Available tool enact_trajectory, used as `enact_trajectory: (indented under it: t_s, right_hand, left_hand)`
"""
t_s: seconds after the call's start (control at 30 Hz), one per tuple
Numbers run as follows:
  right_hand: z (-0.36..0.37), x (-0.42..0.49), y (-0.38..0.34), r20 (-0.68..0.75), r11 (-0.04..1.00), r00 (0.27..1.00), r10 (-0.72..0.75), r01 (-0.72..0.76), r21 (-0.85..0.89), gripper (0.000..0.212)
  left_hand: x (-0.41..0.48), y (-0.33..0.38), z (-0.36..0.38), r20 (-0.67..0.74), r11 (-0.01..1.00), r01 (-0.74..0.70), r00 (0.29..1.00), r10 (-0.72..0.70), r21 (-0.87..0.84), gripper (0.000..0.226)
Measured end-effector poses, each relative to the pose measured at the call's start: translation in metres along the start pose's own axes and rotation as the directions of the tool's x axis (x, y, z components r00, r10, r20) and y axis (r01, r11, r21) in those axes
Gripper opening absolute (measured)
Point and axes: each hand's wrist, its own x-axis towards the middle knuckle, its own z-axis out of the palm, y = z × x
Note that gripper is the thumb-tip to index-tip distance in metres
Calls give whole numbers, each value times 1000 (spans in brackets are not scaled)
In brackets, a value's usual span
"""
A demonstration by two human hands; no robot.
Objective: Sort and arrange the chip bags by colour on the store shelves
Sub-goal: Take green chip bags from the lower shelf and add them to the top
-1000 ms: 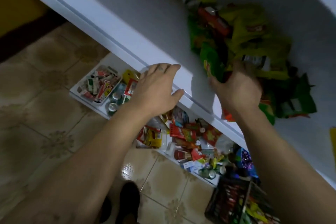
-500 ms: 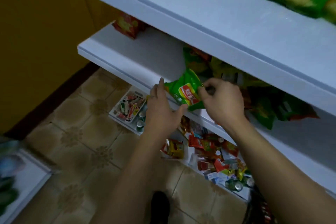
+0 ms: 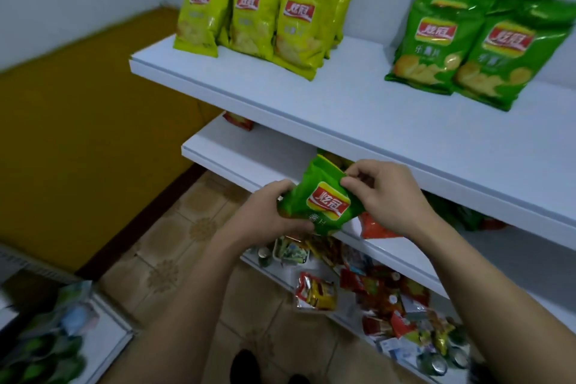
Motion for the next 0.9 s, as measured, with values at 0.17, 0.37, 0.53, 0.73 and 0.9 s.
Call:
enact_trajectory:
  t_s: [0.17, 0.37, 0.53, 0.73, 0.9]
  right_hand:
    - [-48, 10, -13, -244, 997, 970, -3, 24, 80, 16]
    - [-112, 15, -16, -444, 976, 895, 30, 69, 205, 13]
    - [-154, 16, -8, -525, 994, 850, 55, 2, 107, 11]
    - [-183, 28, 9, -614, 990, 780, 119, -144, 10, 12]
    - [-199, 41, 19, -696, 944, 711, 104, -290, -155, 12]
  left_hand:
    - [-1, 49, -18, -60, 962, -100, 994, 87, -255, 52]
    - [20, 105, -22, -188, 906, -251, 963, 196, -342, 29]
    - [49, 135, -15, -181, 896, -271, 959, 219, -351, 24]
    - [87, 164, -13, -83, 893, -332, 943, 323, -304, 21]
    - [127, 170, -16, 63, 932, -327, 938, 340, -155, 31]
